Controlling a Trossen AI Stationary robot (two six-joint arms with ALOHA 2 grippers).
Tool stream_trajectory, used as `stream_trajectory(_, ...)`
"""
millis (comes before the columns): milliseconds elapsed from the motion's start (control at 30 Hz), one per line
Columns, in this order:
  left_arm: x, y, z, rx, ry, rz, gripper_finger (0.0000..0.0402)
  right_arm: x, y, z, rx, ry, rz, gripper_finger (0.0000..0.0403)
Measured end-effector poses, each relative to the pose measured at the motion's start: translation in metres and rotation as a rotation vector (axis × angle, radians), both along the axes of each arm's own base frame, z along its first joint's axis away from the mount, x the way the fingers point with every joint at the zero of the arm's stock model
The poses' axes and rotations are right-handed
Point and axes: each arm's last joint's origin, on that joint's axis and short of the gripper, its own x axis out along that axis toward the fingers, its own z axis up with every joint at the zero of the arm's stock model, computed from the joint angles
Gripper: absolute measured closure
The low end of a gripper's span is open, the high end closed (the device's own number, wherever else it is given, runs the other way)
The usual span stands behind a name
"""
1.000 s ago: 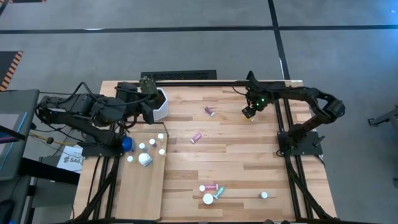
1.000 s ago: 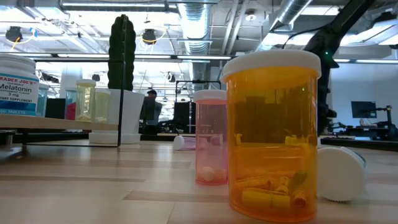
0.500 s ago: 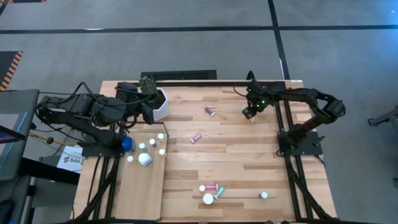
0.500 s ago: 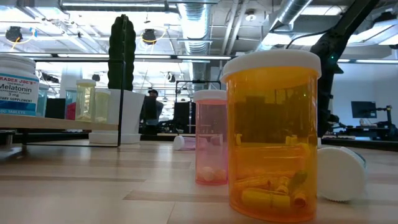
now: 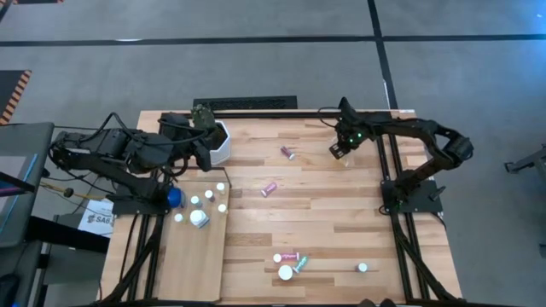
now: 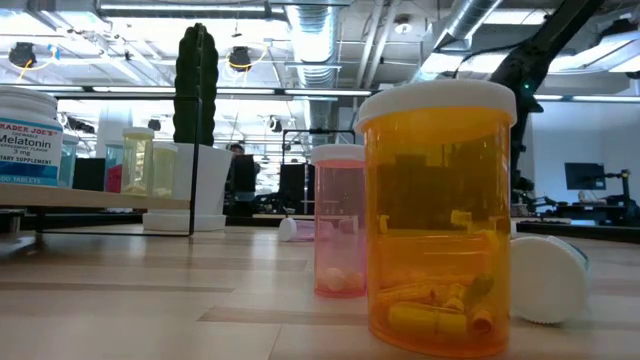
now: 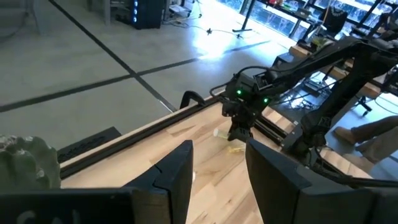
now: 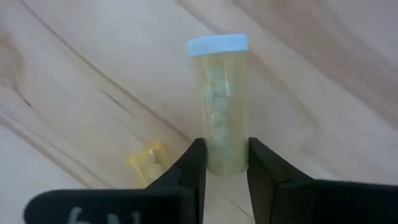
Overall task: Pick and place medicine bottles onto shelf by color
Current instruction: Put the yellow pill bottle on the shelf
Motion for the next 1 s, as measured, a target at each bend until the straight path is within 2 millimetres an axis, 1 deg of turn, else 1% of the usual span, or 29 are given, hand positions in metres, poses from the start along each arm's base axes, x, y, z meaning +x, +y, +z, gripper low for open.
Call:
stream_trajectory(133, 0.002, 0.001, 0.001, 0.004, -0.011, 0.006, 0.0268, 0.009, -0.004, 0.017, -0.001, 0.000, 0.016, 0.0306)
stream_trajectory(233, 0.010, 0.002, 0.002, 0.055, 0.013, -0.027, 0.0268, 0.019, -0.002, 0.035, -0.010, -0.007, 0.055, 0.0298)
stream_trajectory(300, 0.019, 0.001, 0.002, 0.116, 0.044, -0.087, 0.0268, 0.028, 0.000, 0.049, -0.016, -0.029, 0.092, 0.0296)
stream_trajectory(433, 0.042, 0.001, 0.000, 0.280, 0.133, -0.226, 0.0268, 0.045, 0.010, 0.082, 0.036, -0.109, 0.180, 0.0296)
stream_trajectory(533, 0.058, 0.004, -0.003, 0.361, 0.162, -0.317, 0.0268, 0.056, 0.023, 0.108, 0.071, -0.132, 0.242, 0.0296)
stream_trajectory(667, 0.076, 0.011, -0.010, 0.387, 0.184, -0.452, 0.0268, 0.067, 0.045, 0.143, 0.085, -0.141, 0.293, 0.0296)
stream_trajectory(867, 0.094, 0.021, -0.019, 0.388, 0.195, -0.547, 0.0267, 0.085, 0.080, 0.195, 0.043, -0.256, 0.380, 0.0295)
stream_trajectory(1000, 0.104, 0.021, -0.021, 0.420, 0.183, -0.583, 0.0257, 0.093, 0.103, 0.226, 0.026, -0.347, 0.426, 0.0295)
